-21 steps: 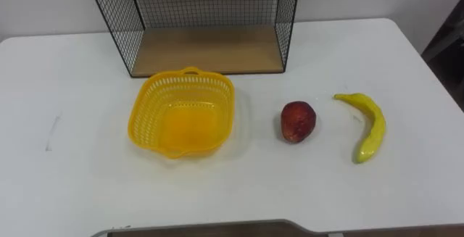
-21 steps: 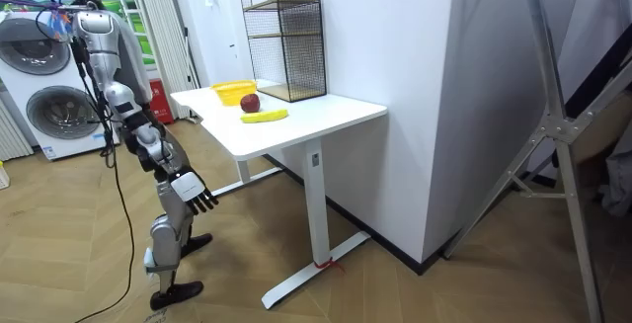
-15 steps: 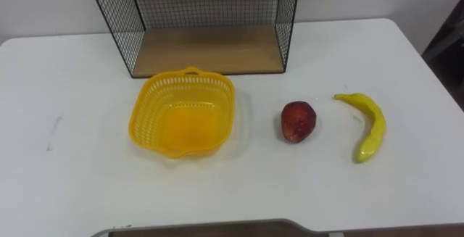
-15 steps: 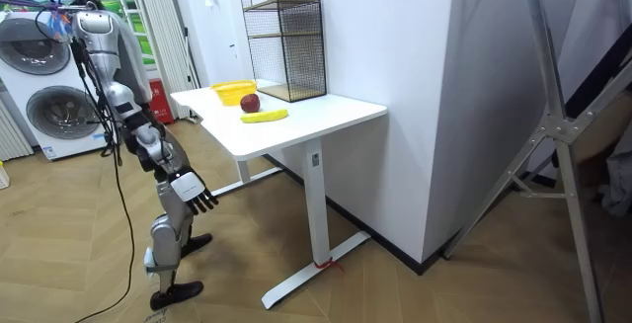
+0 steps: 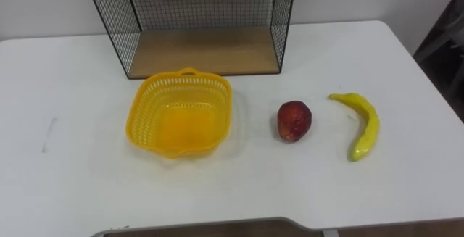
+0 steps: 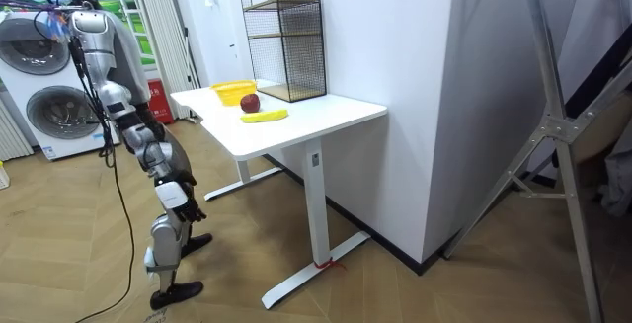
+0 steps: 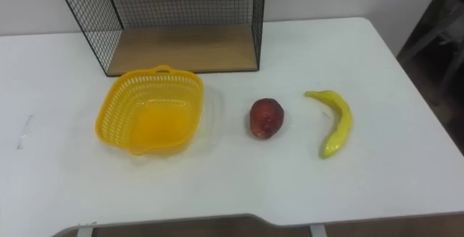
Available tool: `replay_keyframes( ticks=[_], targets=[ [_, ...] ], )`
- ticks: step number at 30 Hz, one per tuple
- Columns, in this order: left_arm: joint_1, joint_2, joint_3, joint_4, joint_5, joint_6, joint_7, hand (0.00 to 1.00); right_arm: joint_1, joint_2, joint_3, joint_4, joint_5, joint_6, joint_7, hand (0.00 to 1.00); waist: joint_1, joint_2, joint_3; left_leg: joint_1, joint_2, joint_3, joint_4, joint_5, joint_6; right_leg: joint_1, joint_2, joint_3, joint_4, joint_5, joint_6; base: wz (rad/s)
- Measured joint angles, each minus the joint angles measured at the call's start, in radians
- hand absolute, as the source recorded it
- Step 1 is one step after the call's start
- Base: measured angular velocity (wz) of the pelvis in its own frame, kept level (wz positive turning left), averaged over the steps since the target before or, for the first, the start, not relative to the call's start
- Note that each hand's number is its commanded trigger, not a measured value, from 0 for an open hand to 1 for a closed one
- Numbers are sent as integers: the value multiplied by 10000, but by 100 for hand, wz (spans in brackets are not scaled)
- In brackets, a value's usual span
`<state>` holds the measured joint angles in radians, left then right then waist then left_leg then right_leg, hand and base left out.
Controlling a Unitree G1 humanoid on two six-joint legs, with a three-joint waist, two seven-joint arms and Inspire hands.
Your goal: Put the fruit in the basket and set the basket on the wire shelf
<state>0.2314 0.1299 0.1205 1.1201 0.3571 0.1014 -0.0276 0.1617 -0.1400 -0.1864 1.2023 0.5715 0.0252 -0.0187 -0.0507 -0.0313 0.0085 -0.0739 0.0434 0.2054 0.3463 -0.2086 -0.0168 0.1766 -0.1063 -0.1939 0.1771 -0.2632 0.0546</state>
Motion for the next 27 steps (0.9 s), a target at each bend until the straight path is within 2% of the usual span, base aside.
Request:
replay_keyframes(
  ticks=[2, 6, 9, 11, 14, 17, 19, 21, 23, 27],
  targets=[
    [14, -3, 334, 0, -9, -143, 202, 0, -1, 3, -853, -5, 1419, -10, -369, 0, -141, -27, 52, 21, 0, 7, 20, -25, 23, -24, -16, 0, 99, 0, 1, 0],
    [28, 37, 761, -10, -97, -287, 554, 0, -51, 1, -1974, -192, 3093, -34, -981, 0, -369, -28, 49, 1, -1, 90, 123, -97, 73, -25, -58, 4, 89, -11, 46, -6],
    [1, 39, 1043, -47, -274, -381, 780, 0, -78, -7, -2716, -681, 4174, -70, -1629, 0, -585, -78, 0, -8, -46, 139, 152, -108, 100, -25, -119, 11, 84, -56, 124, 0],
    [-8, 70, 1194, -128, -411, -507, 990, 0, -82, -69, -3343, -835, 4889, -238, -2069, 0, -730, -98, -20, -3, -84, 130, 174, -119, 119, -28, -152, 5, 60, -93, 177, 0],
    [102, 87, 1563, -228, -407, -559, 1111, 0, -115, -83, -4203, -1561, 5208, -253, -2966, 0, -900, -158, -62, 14, -114, 130, 139, -115, 126, -31, -171, 59, 84, -110, 196, -1],
    [217, 106, 1865, -240, -414, -562, 1311, 0, -260, -112, -5177, -2705, 5221, -328, -4031, 0, -1085, -221, -101, 77, -123, 169, 86, -111, 128, -26, -167, 132, 122, -108, 196, -5],
    [386, 107, 1951, -521, -415, -567, 1367, 0, -225, -175, -5472, -3686, 5218, -499, -4656, 0, -1125, -263, -114, 116, -123, 187, 48, -108, 125, -24, -169, 159, 123, -105, 194, -5],
    [441, 172, 1952, -659, -404, -583, 1373, 0, -251, -405, -5555, -4511, 5024, -685, -5427, 0, -1114, -306, -109, 136, -122, 192, 22, -107, 123, -32, -169, 182, 144, -103, 192, -2],
    [376, 231, 1951, -698, -361, -587, 1386, 0, -361, -740, -5545, -5733, 4195, -927, -6348, 0, -1092, -322, -104, 132, -116, 204, 12, -108, 121, -89, -171, 193, 253, -105, 194, 0],
    [299, 231, 1897, -728, -540, -681, 1475, 0, -618, -920, -5542, -8013, 2017, -1037, -7471, 0, -1107, -343, -98, -19, -126, 178, -11, -84, 134, -225, -180, 167, 263, -108, 199, 2]
  ],
)
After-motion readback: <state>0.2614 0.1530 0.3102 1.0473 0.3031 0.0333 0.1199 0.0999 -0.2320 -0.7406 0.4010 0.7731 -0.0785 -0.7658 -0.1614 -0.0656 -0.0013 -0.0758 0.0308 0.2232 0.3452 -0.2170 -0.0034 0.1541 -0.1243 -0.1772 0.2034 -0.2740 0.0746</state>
